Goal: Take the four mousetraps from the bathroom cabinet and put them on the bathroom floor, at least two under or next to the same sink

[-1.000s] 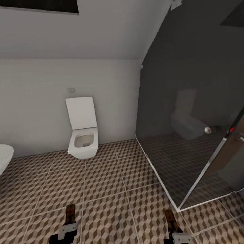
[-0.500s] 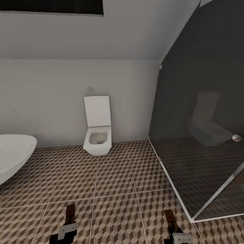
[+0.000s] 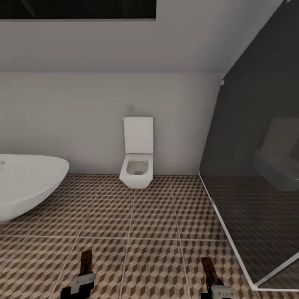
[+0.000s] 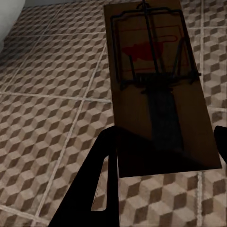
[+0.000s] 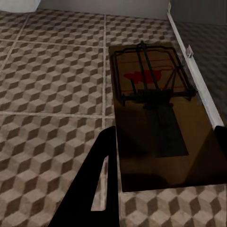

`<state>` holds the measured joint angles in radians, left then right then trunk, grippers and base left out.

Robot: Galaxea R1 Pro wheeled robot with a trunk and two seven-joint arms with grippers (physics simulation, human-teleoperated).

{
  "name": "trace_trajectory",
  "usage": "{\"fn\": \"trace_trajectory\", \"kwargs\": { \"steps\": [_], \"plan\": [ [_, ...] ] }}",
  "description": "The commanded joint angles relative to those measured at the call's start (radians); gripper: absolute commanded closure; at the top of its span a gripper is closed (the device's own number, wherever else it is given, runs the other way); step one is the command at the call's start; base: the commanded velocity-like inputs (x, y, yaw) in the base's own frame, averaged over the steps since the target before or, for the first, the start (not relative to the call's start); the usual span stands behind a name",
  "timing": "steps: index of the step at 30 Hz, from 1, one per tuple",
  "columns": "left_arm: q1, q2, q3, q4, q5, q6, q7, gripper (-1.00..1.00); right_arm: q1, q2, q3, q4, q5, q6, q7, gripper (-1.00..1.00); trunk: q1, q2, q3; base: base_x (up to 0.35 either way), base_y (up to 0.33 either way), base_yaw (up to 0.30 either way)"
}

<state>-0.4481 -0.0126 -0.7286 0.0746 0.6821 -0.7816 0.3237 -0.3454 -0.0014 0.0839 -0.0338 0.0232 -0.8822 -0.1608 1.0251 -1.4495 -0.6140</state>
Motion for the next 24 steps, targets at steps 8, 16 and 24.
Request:
{"fn": "trace_trajectory", "kwargs": {
  "steps": [8, 16, 24],
  "plan": [
    [-0.001, -0.001, -0.006, 0.004, -0.008, 0.067, 0.010, 1.00, 0.000, 0.000, 0.009, 0.000, 0.001, -0.001, -0.010, 1.00, 0.000, 0.000, -0.001, 0.000, 0.000, 0.285],
    [-0.001, -0.001, -0.006, 0.004, -0.009, 0.081, 0.009, 1.00, 0.000, 0.000, 0.010, 0.001, 0.001, -0.001, -0.010, 1.00, 0.000, 0.000, -0.001, 0.000, 0.000, 0.285],
    [-0.001, -0.001, -0.006, 0.004, -0.009, 0.082, 0.009, 1.00, 0.000, 0.000, 0.009, 0.001, 0.001, -0.001, -0.010, 1.00, 0.000, 0.000, -0.001, 0.000, 0.000, 0.285]
  ]
}}
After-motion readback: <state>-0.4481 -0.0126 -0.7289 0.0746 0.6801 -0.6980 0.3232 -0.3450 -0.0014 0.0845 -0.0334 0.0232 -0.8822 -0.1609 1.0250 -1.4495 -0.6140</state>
